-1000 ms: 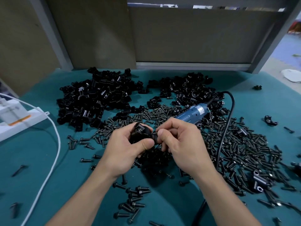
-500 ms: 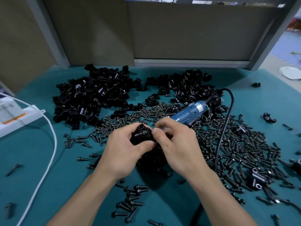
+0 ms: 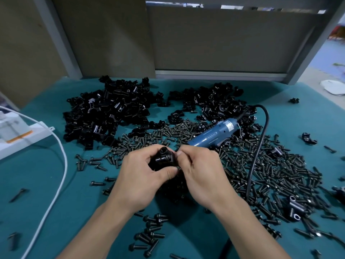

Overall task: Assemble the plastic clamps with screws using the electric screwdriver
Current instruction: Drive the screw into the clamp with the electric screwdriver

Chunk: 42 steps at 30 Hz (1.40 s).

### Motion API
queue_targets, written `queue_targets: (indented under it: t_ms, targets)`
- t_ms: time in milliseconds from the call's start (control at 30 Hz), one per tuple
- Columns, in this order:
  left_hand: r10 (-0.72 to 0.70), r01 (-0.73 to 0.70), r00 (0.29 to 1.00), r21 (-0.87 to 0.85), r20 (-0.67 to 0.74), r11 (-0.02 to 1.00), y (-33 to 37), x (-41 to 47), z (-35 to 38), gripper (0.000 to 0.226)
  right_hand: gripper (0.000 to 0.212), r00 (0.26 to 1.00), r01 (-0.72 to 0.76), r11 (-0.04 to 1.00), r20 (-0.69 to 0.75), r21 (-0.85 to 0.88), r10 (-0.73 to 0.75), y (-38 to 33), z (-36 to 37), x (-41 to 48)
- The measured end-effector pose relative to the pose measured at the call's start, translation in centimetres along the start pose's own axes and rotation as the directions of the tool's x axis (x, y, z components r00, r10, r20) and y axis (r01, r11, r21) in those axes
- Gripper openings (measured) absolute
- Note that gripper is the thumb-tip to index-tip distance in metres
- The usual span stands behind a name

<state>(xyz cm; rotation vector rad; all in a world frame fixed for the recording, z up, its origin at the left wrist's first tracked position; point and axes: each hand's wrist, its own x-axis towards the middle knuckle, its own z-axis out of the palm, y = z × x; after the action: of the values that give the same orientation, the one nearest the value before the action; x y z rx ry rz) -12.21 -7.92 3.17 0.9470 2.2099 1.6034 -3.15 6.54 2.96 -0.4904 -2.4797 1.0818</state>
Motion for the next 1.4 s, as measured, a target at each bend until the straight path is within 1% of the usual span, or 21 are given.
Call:
queue_targets:
  t_ms: [33, 100, 167, 233, 333, 400, 433, 500, 567, 633, 767, 833, 867, 933, 967, 1100, 1200, 1267, 1300, 1333, 1400]
  targets:
    - [0.006, -0.006, 1.000, 0.007, -0.013, 1.000, 0.1, -0.1, 0.0, 0.038, 0.040, 1.000, -0.021, 1.000, -0.017, -0.022, 0.020, -0.1, 0.3, 0.0]
    - [0.020, -0.019, 0.999, 0.027, -0.045, 0.999, 0.2, 0.1, 0.0, 0.039, 0.043, 0.998, -0.060, 0.998, -0.032, 0.030, 0.061, -0.3, 0.3, 0.1]
    - [0.023, -0.021, 0.999, 0.039, -0.048, 0.999, 0.4, 0.3, -0.1, 0.038, 0.032, 0.998, -0.054, 0.992, -0.018, 0.115, 0.056, -0.3, 0.0, 0.0]
    - [0.031, -0.030, 0.999, 0.041, -0.023, 0.999, 0.3, 0.4, -0.3, 0.039, 0.028, 1.000, -0.028, 0.991, -0.003, 0.130, 0.029, -0.4, -0.3, 0.0]
    - [0.040, -0.039, 0.999, 0.062, -0.013, 0.997, 0.1, 0.1, -0.3, 0.043, 0.043, 0.999, -0.051, 0.997, 0.001, 0.052, 0.051, -0.8, 0.3, 0.2]
    - [0.033, -0.028, 0.998, 0.098, -0.044, 0.995, 0.0, 0.1, -0.2, 0.043, 0.051, 0.990, -0.137, 0.990, 0.021, 0.042, 0.137, -1.0, 0.8, 0.4]
    - [0.026, -0.017, 0.997, 0.116, -0.075, 0.993, 0.0, 0.2, -0.1, 0.041, 0.054, 0.981, -0.191, 0.979, -0.007, 0.069, 0.192, -0.9, 0.7, 0.6]
    - [0.008, 0.014, 0.987, 0.135, -0.161, 0.991, -0.2, 0.5, -0.3, 0.036, 0.058, 0.928, -0.305, 0.935, -0.165, 0.178, 0.334, 0.1, -0.8, 1.5]
    - [-0.023, 0.052, 0.974, 0.122, -0.226, 0.991, -0.6, 0.6, -0.7, 0.032, 0.048, 0.838, -0.416, 0.879, -0.278, 0.233, 0.470, 1.9, -3.2, 2.6]
    - [-0.055, 0.088, 0.961, 0.111, -0.272, 0.990, -1.0, 0.7, -1.1, 0.026, 0.042, 0.789, -0.522, 0.829, -0.255, 0.199, 0.559, 3.4, -4.8, 3.9]
    - [-0.104, 0.154, 0.955, 0.166, -0.277, 0.974, -1.6, 1.1, -1.1, 0.011, 0.074, 0.695, -0.665, 0.724, -0.200, 0.186, 0.690, 4.0, -4.2, 6.6]
    - [-0.147, 0.191, 0.955, 0.157, -0.256, 0.969, -1.6, 1.4, -1.1, 0.010, 0.078, 0.656, -0.715, 0.680, -0.182, 0.160, 0.733, 3.8, -3.9, 7.7]
    - [-0.180, 0.221, 0.952, 0.148, -0.246, 0.964, -1.5, 1.6, -1.1, 0.018, 0.074, 0.638, -0.732, 0.655, -0.151, 0.187, 0.755, 3.6, -3.8, 8.3]
    - [-0.227, 0.264, 0.944, 0.135, -0.238, 0.955, -1.5, 1.9, -1.3, 0.044, 0.060, 0.611, -0.743, 0.606, -0.081, 0.285, 0.787, 3.2, -3.9, 9.3]
    - [-0.229, 0.266, 0.943, 0.131, -0.241, 0.955, -1.6, 2.0, -1.5, 0.048, 0.056, 0.607, -0.734, 0.590, -0.065, 0.337, 0.792, 3.0, -3.9, 9.7]
    - [-0.208, 0.243, 0.942, 0.108, -0.265, 0.964, -2.0, 2.1, -1.8, 0.041, 0.053, 0.575, -0.642, 0.536, -0.117, 0.548, 0.810, 3.0, -3.2, 9.6]
    - [-0.189, 0.222, 0.944, 0.095, -0.270, 0.970, -2.2, 2.2, -2.0, 0.030, 0.040, 0.551, -0.512, 0.420, -0.089, 0.749, 0.830, 3.1, -3.1, 7.8]
    - [-0.191, 0.222, 0.943, 0.089, -0.272, 0.971, -2.5, 2.3, -2.0, 0.019, 0.030, 0.579, -0.414, 0.307, -0.012, 0.857, 0.815, 3.3, -3.5, 6.2]
    - [-0.190, 0.221, 0.944, 0.088, -0.270, 0.971, -2.6, 2.4, -2.0, 0.012, 0.028, 0.606, -0.392, 0.279, 0.017, 0.877, 0.795, 3.4, -3.7, 5.6]
    - [-0.190, 0.221, 0.945, 0.091, -0.265, 0.971, -2.8, 2.4, -1.8, 0.010, 0.026, 0.628, -0.413, 0.295, 0.036, 0.862, 0.777, 3.5, -3.9, 5.2]
    - [-0.201, 0.230, 0.949, 0.096, -0.243, 0.968, -3.1, 2.5, -1.4, 0.011, 0.030, 0.642, -0.533, 0.411, 0.037, 0.739, 0.766, 3.2, -4.0, 5.1]
